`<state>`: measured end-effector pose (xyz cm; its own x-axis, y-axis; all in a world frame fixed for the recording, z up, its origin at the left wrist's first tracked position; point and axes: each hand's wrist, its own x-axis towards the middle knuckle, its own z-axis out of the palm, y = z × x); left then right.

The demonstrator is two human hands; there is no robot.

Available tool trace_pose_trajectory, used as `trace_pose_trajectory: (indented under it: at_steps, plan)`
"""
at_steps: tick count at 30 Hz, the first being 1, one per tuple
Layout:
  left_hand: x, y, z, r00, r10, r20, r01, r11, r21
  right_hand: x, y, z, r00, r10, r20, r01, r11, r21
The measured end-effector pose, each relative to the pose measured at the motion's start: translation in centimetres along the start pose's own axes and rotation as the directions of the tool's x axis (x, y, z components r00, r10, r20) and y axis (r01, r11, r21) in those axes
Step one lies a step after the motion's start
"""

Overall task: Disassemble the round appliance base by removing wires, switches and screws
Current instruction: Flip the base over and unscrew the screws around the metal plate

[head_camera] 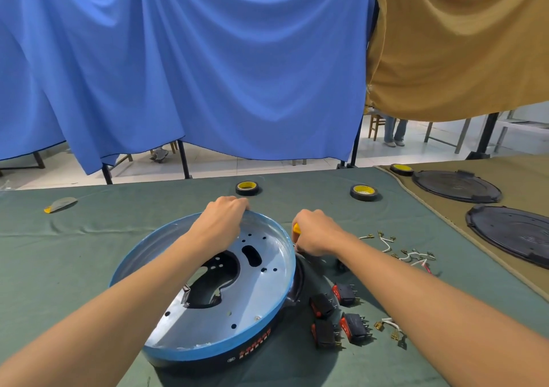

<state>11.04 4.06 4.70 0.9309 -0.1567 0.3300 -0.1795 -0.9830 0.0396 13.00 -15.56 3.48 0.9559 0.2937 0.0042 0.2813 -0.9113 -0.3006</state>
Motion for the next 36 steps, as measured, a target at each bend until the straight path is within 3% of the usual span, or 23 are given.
trace_pose_trajectory:
  at_steps: [7,12,18,24,31,33,36]
  plan:
    - [0.3,-0.5,-0.4,0.998,0.006,-0.063,-0.005,1.000,0.010,0.3,0.1,-2.4,0.999,0.048,-0.025,-0.041,0.976,0.214]
    - [-0.5,-1.3,-0.6,0.978,-0.012,-0.206,-0.001,0.998,-0.062,0.2,-0.5,-4.2,0.997,0.040,-0.060,-0.020,0.953,0.302]
    - [-0.6,-1.9,-2.8,0.941,0.057,-0.334,-0.095,0.990,-0.101,0.0,-1.2,-4.9,0.999,0.036,-0.039,-0.021,0.941,0.336]
    - [-1.1,-1.8,-3.8,0.931,0.074,-0.357,-0.135,0.980,-0.149,-0.6,-1.7,-5.5,1.000,-0.004,-0.025,0.012,0.940,0.342]
    - [-0.8,-1.5,-2.0,0.959,0.158,-0.235,-0.188,0.976,-0.112,-1.3,-2.2,-6.6,0.999,-0.050,-0.020,0.053,0.876,0.480]
    - [-0.6,-1.3,-1.0,0.972,0.144,-0.187,-0.167,0.979,-0.114,-1.4,-2.4,-7.1,0.994,-0.073,-0.077,0.103,0.842,0.529]
    - [-0.6,-1.5,-0.3,0.984,0.119,-0.136,-0.134,0.985,-0.112,-1.8,-3.1,-7.7,0.929,-0.123,-0.348,0.298,0.806,0.512]
